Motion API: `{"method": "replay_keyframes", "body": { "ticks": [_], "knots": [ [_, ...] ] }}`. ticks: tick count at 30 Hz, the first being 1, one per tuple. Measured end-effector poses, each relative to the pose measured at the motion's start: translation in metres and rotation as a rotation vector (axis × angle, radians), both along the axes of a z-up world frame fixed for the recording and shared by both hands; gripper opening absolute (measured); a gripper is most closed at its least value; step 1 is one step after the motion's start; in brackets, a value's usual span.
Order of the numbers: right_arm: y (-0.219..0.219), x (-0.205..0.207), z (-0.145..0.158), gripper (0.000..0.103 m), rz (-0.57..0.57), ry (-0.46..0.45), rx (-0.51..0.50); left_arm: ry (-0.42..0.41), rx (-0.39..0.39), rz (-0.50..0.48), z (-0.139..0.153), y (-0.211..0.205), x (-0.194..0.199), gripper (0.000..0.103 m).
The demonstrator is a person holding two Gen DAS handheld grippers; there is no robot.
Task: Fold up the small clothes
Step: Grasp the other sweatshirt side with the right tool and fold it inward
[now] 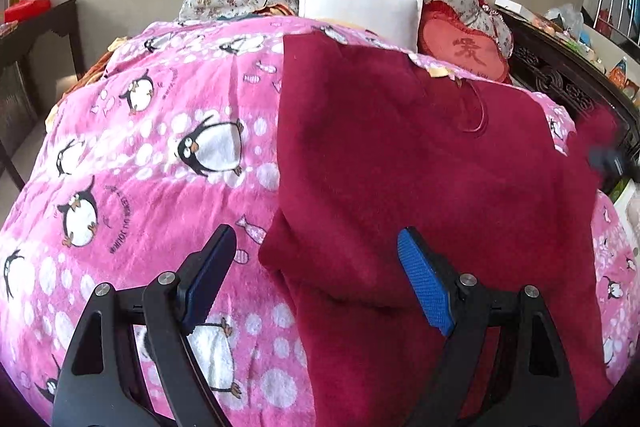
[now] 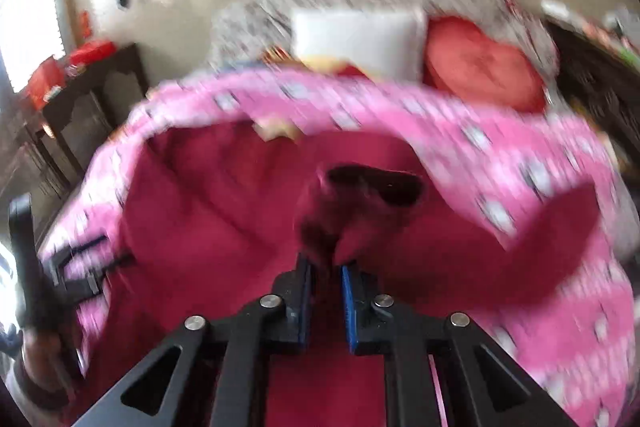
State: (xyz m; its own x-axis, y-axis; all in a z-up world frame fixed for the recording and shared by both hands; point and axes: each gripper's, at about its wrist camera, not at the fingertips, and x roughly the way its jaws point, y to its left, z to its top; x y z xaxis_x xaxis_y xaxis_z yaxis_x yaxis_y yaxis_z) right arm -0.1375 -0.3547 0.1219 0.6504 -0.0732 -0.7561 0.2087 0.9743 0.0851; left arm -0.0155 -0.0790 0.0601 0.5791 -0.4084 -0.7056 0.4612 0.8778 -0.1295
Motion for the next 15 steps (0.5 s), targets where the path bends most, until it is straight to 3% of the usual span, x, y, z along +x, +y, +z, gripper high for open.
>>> {"method": "replay_keyframes", "body": {
  "ticks": [2,4,6,9,13,15],
  "knots": [
    [-0.022,-0.021,-0.013,0.018,-0.037,0.075,0.061,0.004,0.002,0.002,-0.001,-0.001,-0.001,0.083],
    [-0.034,-0.039,-0.006,0.037,-0.069,0.033,0.114,-0.001,-0.009,0.008,0.0,0.001,-0.003,0.083],
    [-0.024,-0.041,0.012,0.05,-0.092,-0.022,0.029,-0.011,-0.014,0.022,0.001,0.005,-0.003,0.083],
    [0.006,-0.021,0.034,0.05,-0.026,-0.058,-0.088,-0.031,-0.016,0.052,0.001,0.014,-0.002,0.083],
    [0.04,0.006,0.054,0.051,0.083,-0.186,-0.051,-0.015,-0.053,0.062,-0.003,0.024,0.003,0.083],
    [0.066,0.041,0.041,0.051,0.21,-0.164,-0.008,-0.007,-0.066,0.058,-0.005,0.026,0.004,0.083]
  ]
}}
